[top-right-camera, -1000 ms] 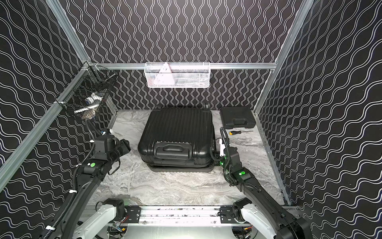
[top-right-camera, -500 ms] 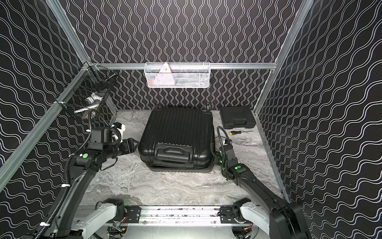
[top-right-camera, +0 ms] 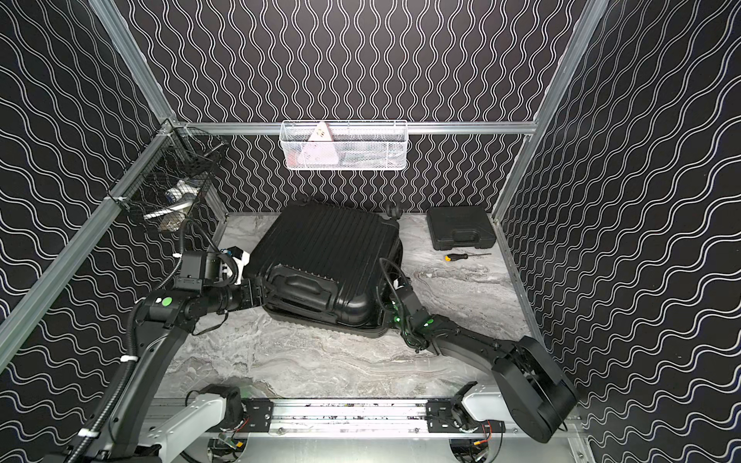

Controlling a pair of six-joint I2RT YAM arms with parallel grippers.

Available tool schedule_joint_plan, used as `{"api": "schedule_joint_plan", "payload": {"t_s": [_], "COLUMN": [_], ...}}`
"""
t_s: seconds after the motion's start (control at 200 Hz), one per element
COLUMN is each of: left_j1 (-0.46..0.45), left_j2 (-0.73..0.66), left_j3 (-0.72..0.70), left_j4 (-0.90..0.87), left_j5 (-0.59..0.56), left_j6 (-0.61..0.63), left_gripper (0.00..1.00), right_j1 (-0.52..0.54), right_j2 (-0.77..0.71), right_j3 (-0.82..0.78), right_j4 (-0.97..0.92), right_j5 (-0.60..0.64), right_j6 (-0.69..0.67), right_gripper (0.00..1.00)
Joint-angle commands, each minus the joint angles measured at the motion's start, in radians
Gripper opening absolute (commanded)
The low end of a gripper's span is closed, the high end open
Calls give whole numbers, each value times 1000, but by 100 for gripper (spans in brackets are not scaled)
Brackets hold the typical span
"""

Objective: Close the suitcase zippers
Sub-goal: Adjust the suitcase at the center of the board.

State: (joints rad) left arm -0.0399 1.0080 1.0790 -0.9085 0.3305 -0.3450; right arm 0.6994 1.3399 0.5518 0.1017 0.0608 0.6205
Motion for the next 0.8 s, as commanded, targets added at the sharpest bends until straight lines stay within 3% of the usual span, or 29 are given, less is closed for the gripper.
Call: {"api": "schedule_joint_plan", "payload": {"t_s": [0.0, 0.07, 0.285, 0.45, 0.796], "left_j1": [0, -4, -35, -138, -304], "left_j2": [50, 53, 23, 82, 188], "left_j3": [-6, -20, -62, -10, 34], "left_j4": [68, 112, 192, 108, 47], "left_j5": [90, 113, 1, -181, -346], "left_j6": [-111, -167, -329, -445, -637], "left_gripper": [70, 71, 73, 73, 72], "right_j1": [39, 57, 66, 66, 64], "right_j2": [20, 21, 4, -58, -205], "right_j3": [13, 20, 23, 7, -15], "right_j4": [68, 67, 49, 34, -70], "right_j5": [-36, -18, 21, 90, 245], "right_j6": [-37, -41, -54, -62, -127], "right_gripper": [61, 61, 63, 65, 72]}}
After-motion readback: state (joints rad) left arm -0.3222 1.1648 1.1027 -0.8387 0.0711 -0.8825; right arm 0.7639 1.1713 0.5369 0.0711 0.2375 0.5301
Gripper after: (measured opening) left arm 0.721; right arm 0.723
